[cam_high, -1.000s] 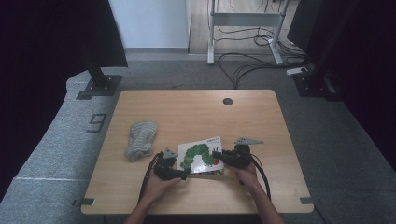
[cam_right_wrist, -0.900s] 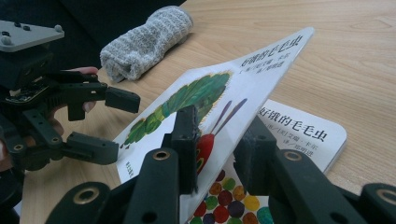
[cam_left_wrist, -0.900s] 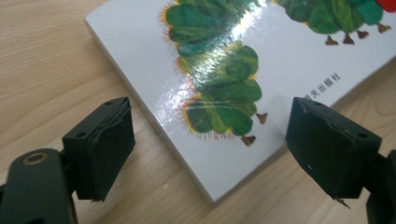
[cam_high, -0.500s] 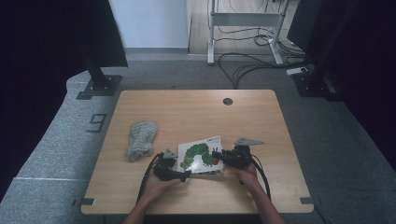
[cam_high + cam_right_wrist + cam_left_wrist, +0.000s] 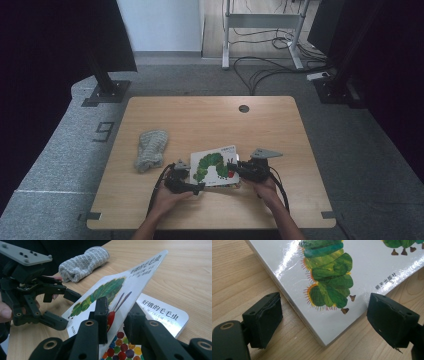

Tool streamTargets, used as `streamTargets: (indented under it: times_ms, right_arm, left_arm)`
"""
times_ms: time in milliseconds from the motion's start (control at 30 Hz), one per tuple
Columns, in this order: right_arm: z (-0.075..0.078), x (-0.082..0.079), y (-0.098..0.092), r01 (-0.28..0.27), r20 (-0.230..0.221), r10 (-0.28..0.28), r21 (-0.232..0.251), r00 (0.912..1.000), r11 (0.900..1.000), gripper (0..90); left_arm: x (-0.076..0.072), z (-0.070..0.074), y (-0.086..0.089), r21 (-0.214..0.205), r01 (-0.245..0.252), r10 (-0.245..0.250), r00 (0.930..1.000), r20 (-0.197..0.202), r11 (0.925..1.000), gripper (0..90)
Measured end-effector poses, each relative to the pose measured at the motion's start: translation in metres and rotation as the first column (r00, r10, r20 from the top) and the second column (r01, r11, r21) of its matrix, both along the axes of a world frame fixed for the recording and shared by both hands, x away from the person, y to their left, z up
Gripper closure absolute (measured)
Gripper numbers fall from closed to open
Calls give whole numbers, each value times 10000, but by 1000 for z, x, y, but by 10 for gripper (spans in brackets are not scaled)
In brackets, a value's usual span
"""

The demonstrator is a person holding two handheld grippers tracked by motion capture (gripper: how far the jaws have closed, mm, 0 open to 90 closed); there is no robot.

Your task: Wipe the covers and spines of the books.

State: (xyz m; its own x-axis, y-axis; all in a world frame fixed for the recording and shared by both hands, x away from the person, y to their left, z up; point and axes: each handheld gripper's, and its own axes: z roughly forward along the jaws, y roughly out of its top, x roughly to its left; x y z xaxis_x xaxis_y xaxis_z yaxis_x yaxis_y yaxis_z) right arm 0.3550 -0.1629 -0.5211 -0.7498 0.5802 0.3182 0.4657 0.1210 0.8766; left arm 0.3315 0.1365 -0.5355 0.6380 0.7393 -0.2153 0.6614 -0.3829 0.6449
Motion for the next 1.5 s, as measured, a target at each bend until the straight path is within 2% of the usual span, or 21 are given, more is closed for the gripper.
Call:
streamTargets:
  times_ms: [167,533,967,1167,1333,1500]
  right_arm:
    - [5,-6,1,-110,413,114,-108,9991,9999,753]
    - [11,-17,0,-104,844,127,-284,9963,9995,779]
    - [12,-26,-1,-187,1216,246,-499,9923,9986,786]
    - [11,-26,-1,-276,1265,352,-610,9913,9978,788]
    - [10,-27,-1,-267,1293,356,-694,9910,9972,791]
    - [9,-29,-2,-422,1348,523,-768,9895,9962,798]
  left_arm:
    - [1,-1,-1,-22,88,-88,10000,20,10000,131]
    - [4,-2,-3,-71,275,-275,9996,41,9996,132]
    - [6,1,-5,-232,443,-433,9983,400,9987,148]
    - [6,0,-5,-173,521,-513,9977,451,9985,154]
    - [6,0,-6,-104,530,-522,9965,653,9985,157]
    - [4,2,-7,-34,452,-446,9936,1043,9990,176]
